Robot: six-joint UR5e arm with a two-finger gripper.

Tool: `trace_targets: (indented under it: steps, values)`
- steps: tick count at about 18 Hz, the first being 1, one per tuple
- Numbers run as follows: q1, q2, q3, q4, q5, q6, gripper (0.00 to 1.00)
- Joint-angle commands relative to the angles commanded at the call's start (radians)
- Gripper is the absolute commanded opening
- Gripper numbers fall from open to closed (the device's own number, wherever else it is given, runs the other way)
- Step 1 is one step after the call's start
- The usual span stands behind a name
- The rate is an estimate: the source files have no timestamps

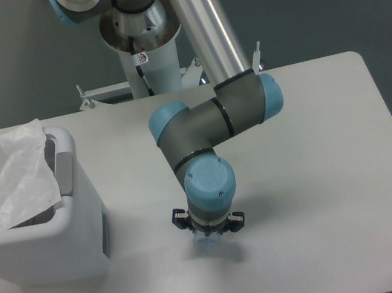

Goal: Place the trash in the trash can
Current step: 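Grasp the water bottle and lift it toward the bin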

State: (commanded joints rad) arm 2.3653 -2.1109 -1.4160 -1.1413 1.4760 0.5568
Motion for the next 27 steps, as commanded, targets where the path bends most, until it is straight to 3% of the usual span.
trace_targets:
  steps: [5,8,22,27]
  values:
    - [0.052,0.043,0.145,0.017,-0.182,-0.005,0.49]
    - [0.068,0.072,0.195,0.043,-0.272,-0.012,0.49]
    - [0.052,0.271,0.198,0.057,-0.649,-0.1,0.49]
    - [0.017,0.33,0.195,0.057,-0.712,-0.124,0.49]
